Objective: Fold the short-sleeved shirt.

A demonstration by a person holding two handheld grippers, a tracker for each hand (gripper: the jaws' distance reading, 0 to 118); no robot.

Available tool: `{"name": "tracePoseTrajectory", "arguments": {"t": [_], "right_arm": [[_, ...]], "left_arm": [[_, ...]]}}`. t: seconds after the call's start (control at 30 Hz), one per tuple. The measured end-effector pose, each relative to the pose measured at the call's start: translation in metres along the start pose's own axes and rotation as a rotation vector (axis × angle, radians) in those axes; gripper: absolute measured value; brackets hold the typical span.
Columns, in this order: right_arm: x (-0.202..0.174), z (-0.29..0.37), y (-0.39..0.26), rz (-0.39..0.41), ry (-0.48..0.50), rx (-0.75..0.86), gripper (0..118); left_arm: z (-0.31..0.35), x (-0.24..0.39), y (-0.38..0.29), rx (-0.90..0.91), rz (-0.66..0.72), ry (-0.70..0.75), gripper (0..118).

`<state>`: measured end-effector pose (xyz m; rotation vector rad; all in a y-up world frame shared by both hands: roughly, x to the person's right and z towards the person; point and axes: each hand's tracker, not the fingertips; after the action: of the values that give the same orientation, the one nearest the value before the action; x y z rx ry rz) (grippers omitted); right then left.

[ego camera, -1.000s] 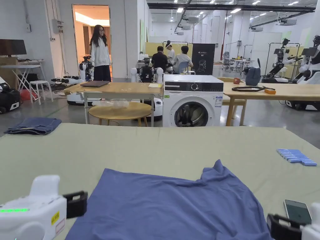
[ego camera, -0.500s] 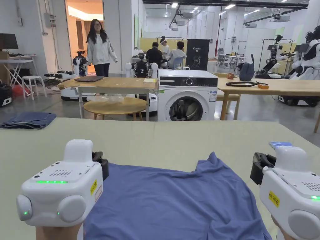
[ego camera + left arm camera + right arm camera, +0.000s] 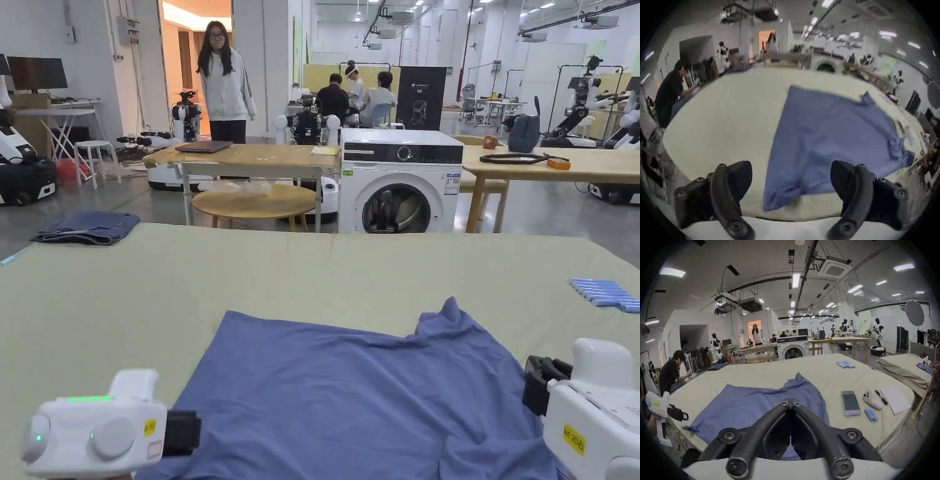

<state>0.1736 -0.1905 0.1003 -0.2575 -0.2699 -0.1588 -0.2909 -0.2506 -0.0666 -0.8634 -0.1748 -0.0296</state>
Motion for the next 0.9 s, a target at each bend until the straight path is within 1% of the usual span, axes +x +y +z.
{"name": "tracePoseTrajectory", "arguments": {"t": [0.1, 0.13, 0.17, 0.2, 0.27, 0.3, 0.4, 0.43, 0.47, 0.5, 0.53, 0.57, 0.6, 0.67, 0.7, 0.73, 0.77, 0.8, 0.83, 0.9], "right_arm": [[0.002, -0.003, -0.006, 0.004, -0.004, -0.031, 0], [0.004, -0.005, -0.009, -0.002, -0.002, -0.046, 0], [0.005, -0.007, -0.013, -0.007, 0.000, -0.056, 0], [0.004, -0.008, -0.012, -0.008, -0.002, -0.069, 0], [0.005, -0.010, -0.018, -0.002, -0.005, -0.083, 0], [0.007, -0.012, -0.020, -0.001, -0.003, -0.096, 0], [0.013, -0.019, -0.025, -0.004, 0.003, -0.188, 1], [0.017, -0.023, -0.029, 0.004, -0.006, -0.227, 25], [0.018, -0.027, -0.032, 0.010, -0.019, -0.272, 61], [0.023, -0.034, -0.038, 0.011, -0.044, -0.326, 100], [0.028, -0.039, -0.045, 0.004, -0.056, -0.357, 118], [0.035, -0.040, -0.045, 0.002, -0.066, -0.356, 118], [0.038, -0.042, -0.049, -0.019, -0.084, -0.388, 118], [0.052, -0.050, -0.056, -0.073, -0.084, -0.469, 118], [0.058, -0.054, -0.060, -0.090, -0.084, -0.520, 118], [0.057, -0.057, -0.074, -0.091, -0.089, -0.567, 117], [0.060, -0.059, -0.078, -0.086, -0.095, -0.602, 114], [0.062, -0.059, -0.081, -0.083, -0.102, -0.617, 104], [0.065, -0.058, -0.083, -0.088, -0.096, -0.615, 76], [0.062, -0.050, -0.092, -0.100, -0.077, -0.602, 7]], "left_arm": [[-0.011, -0.011, -0.024, -0.067, 0.024, -0.012, 100], [-0.014, -0.013, -0.030, -0.074, 0.026, -0.014, 99], [-0.016, -0.013, -0.034, -0.080, 0.023, -0.018, 95], [-0.018, -0.012, -0.037, -0.093, 0.016, -0.021, 86], [-0.021, -0.009, -0.039, -0.113, 0.002, -0.024, 29], [-0.023, -0.007, -0.040, -0.118, -0.001, -0.024, 12], [-0.021, -0.002, -0.037, -0.102, -0.005, -0.015, 6], [-0.019, -0.001, -0.035, -0.088, 0.003, -0.027, 3], [-0.017, 0.001, -0.032, -0.078, 0.007, -0.047, 2], [-0.013, 0.002, -0.031, -0.070, 0.009, -0.055, 2], [-0.010, 0.004, -0.028, -0.059, 0.006, -0.055, 2], [-0.008, 0.006, -0.026, -0.051, 0.002, -0.057, 2], [-0.006, 0.007, -0.024, -0.040, -0.001, -0.059, 2], [-0.003, 0.007, -0.021, -0.029, -0.001, -0.068, 2], [-0.002, 0.009, -0.020, -0.026, -0.001, -0.072, 2], [0.000, 0.010, -0.020, -0.021, -0.001, -0.074, 2], [0.001, 0.009, -0.020, -0.017, -0.001, -0.075, 2], [0.002, 0.009, -0.019, -0.014, 0.000, -0.077, 2], [0.004, 0.009, -0.019, -0.011, 0.003, -0.080, 2], [0.006, 0.007, -0.019, -0.007, 0.017, -0.087, 2]]}}
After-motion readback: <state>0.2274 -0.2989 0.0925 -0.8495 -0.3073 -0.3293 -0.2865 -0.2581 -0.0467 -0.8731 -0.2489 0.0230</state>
